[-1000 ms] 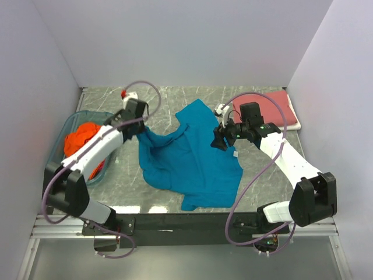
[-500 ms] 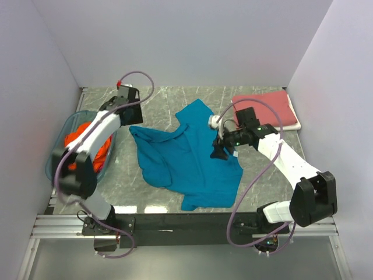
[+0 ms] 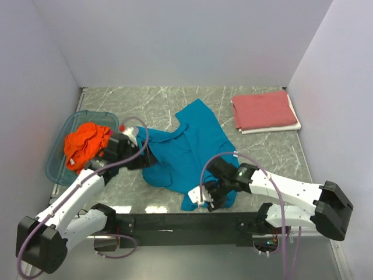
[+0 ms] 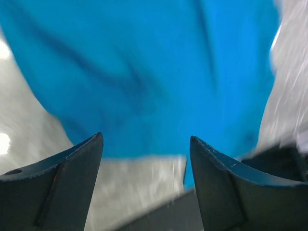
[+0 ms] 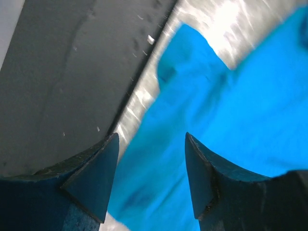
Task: Fold and stack the t-shirts
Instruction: Flatten the tshirt out
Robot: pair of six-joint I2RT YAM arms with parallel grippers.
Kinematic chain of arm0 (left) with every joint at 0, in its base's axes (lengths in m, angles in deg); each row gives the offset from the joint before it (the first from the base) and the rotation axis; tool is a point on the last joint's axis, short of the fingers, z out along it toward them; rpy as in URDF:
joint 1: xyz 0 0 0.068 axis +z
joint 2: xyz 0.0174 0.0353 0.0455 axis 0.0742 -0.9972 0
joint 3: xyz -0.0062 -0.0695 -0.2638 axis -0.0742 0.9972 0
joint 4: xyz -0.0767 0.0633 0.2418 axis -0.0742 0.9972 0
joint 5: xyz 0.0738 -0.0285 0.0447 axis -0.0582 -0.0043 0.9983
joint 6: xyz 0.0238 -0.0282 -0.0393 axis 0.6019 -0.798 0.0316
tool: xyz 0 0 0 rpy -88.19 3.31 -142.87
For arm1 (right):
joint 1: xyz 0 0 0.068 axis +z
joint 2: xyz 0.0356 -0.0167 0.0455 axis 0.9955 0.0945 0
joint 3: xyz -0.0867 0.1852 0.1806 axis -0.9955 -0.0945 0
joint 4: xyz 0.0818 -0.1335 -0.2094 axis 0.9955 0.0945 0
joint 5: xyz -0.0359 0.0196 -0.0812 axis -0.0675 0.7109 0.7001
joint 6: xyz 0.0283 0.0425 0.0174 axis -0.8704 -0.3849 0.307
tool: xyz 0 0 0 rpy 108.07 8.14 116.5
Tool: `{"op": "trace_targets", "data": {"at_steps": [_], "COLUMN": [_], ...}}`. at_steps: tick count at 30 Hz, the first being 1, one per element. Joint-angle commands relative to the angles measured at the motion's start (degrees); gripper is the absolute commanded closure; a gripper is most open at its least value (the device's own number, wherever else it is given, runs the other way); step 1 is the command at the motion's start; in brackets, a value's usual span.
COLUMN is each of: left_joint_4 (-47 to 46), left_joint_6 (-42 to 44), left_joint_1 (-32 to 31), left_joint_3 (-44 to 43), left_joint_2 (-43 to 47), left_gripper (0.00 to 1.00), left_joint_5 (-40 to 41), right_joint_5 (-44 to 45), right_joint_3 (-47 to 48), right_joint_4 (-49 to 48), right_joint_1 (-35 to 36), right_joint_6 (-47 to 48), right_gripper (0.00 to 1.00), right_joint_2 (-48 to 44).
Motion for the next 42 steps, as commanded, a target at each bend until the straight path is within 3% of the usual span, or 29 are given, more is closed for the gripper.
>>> {"op": "trace_targets", "data": {"at_steps": [1, 6, 12, 26, 35, 40, 42], "left_joint_4": [-0.3, 0.1, 1.1, 10.0, 15.4, 16.3, 17.0], "left_joint_6": [-8.5, -14.3, -16.0, -16.9, -18.5, -18.4, -18.7], "left_joint_1": [-7.3, -16.5, -25.1, -34.7, -37.5, -37.8, -38.0], "left_joint_3": [2.7, 4.1, 1.3, -13.9, -16.7, -17.2, -17.5], "left_joint_2": [4.6, 2.0, -7.7, -32.1, -36.2, -38.1, -38.3], "left_gripper": [0.23, 0.28, 0.28, 0.42, 0.46, 0.58, 0.71], "left_joint_5": [-0.6, 7.1, 16.7, 29.8, 34.6, 35.2, 36.3], "right_joint_5": [7.0, 10.9, 11.9, 14.4, 14.1, 14.4, 14.8], "right_joint_3": [-2.6, -2.9, -5.5, -8.1, -8.6, -8.5, -8.5], "right_joint_4": [-5.1, -7.8, -9.3, -13.1, -13.0, -13.1, -13.2], "right_joint_1": [6.4, 7.7, 7.6, 7.7, 7.7, 7.8, 7.7], "right_joint_6": [-0.8, -2.3, -1.8, -2.9, -2.9, -3.2, -3.3], "right_gripper": [0.36, 0.4, 0.41, 0.45, 0.47, 0.49, 0.5], "right_joint_2": [-1.4, 2.4, -0.8, 0.9, -0.2, -0.7, -1.0]}}
